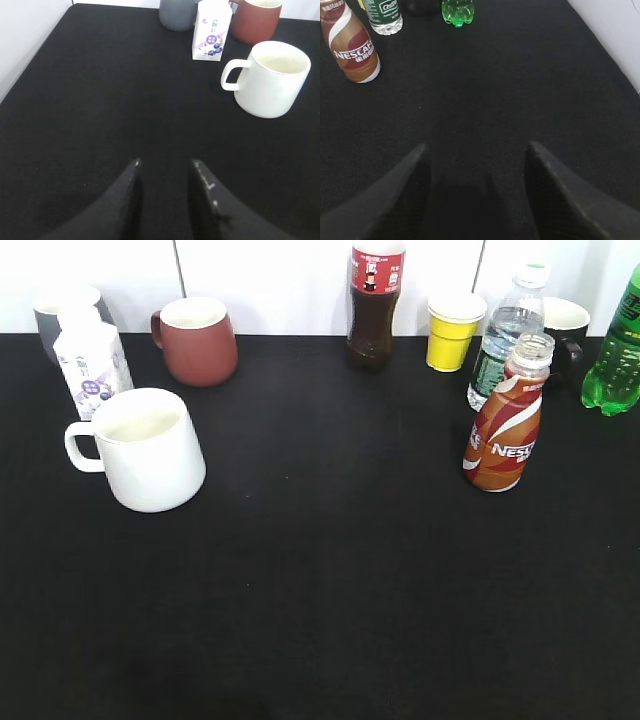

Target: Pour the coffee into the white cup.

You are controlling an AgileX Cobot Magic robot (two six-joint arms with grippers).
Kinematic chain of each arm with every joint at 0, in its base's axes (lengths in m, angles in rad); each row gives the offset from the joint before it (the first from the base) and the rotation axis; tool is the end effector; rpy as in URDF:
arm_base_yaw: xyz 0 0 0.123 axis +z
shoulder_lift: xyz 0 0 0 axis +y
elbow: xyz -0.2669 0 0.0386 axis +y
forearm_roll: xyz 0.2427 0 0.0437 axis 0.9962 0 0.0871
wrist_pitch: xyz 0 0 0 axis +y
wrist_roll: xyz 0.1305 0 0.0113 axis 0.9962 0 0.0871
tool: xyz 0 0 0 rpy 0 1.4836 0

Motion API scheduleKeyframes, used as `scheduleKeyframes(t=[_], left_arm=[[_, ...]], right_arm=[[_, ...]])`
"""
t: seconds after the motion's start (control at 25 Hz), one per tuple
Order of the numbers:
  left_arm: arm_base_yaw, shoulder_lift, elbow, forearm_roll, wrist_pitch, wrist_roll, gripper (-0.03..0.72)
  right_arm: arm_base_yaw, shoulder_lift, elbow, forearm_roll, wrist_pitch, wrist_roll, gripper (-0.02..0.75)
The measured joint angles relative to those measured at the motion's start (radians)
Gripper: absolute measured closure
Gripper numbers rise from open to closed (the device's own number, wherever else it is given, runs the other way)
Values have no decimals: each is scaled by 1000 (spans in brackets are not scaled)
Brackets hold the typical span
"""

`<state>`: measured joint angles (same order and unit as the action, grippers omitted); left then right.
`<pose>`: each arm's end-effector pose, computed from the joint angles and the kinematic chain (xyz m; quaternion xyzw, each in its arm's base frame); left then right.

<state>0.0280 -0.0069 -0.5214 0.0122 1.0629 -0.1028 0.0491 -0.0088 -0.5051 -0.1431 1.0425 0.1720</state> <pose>0.0384 0.0025 0.2631 -0.0556 0.8445 -0.0138 0.5325 0.0411 -0.0141 0.2615 0.0543 0.8408 -0.0121 0.5384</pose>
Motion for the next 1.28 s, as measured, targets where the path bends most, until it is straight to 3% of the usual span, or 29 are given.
scheduleKeyframes(t=[0.4, 0.44, 0.56, 0.64, 0.88, 1.0, 1.12, 1.2, 1.28], left_arm=[[0, 0, 0, -6, 0, 0, 446], [0, 0, 0, -6, 0, 0, 424], [0, 12, 0, -12, -3, 0, 216], [0, 105, -28, -12, -44, 0, 167], [-2, 590, -161, -12, -523, 55, 161], [-88, 780, -141, -40, -763, 84, 161], [-228, 897, 27, -82, -999, 86, 161], [-248, 912, 176, -139, -1173, 86, 161], [-249, 943, 303, -121, -1377, 86, 161]], right_arm=[[0, 0, 0, 0, 0, 0, 281], [0, 0, 0, 0, 0, 0, 281], [0, 0, 0, 0, 0, 0, 281], [0, 0, 0, 0, 0, 0, 281], [0, 0, 0, 0, 0, 0, 281], [0, 0, 0, 0, 0, 0, 281], [0, 0, 0, 0, 0, 0, 281], [0, 0, 0, 0, 0, 0, 281], [0, 0, 0, 0, 0, 0, 281]])
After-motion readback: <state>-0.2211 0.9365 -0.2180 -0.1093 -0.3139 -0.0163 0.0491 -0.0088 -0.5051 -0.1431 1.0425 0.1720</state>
